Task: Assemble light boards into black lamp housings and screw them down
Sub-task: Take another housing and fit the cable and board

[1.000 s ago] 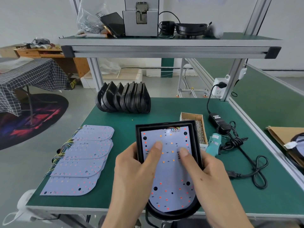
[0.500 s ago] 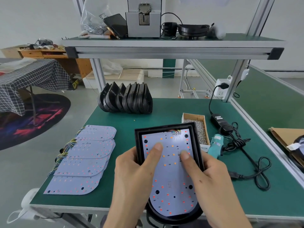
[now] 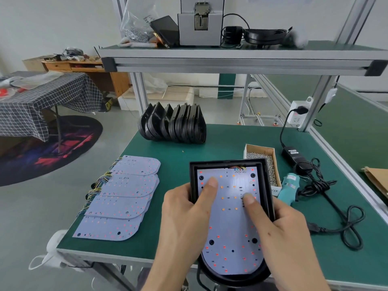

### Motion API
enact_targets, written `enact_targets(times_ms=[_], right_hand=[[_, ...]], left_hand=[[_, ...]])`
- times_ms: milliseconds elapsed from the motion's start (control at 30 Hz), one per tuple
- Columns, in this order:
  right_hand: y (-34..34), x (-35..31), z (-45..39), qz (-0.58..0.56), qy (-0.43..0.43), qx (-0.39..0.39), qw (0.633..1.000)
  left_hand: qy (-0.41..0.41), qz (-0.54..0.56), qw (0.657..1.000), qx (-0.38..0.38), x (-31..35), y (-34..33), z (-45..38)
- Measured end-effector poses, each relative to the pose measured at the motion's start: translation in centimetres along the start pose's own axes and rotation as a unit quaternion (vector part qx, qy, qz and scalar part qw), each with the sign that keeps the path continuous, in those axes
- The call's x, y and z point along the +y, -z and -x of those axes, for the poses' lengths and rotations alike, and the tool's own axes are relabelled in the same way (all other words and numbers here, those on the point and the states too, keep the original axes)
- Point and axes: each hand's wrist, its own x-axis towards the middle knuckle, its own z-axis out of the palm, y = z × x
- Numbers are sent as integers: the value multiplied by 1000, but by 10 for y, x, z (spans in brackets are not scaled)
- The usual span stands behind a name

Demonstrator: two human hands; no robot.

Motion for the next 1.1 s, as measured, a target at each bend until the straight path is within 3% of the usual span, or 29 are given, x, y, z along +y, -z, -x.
enact_targets(times_ms=[200, 367, 633, 800, 933, 1100], right_hand=[[-4, 8, -2, -29, -6, 16, 999], [-3, 13, -5, -104, -77, 10, 992], [-2, 13, -5, -92, -53, 24, 994], [1, 13, -17, -136, -82, 55, 986], [2, 13, -23, -135, -75, 60, 986], [-1, 15, -22, -108, -66, 65, 990]], left_hand=[[13, 27, 999, -17, -2, 0, 0], [5, 37, 997, -66, -3, 2, 1], [47, 71, 992, -93, -7, 1, 1], [14, -42, 977, -210, -14, 10, 16], [-3, -118, 976, -181, -19, 8, 24], [-10, -134, 977, -164, -20, 5, 26]])
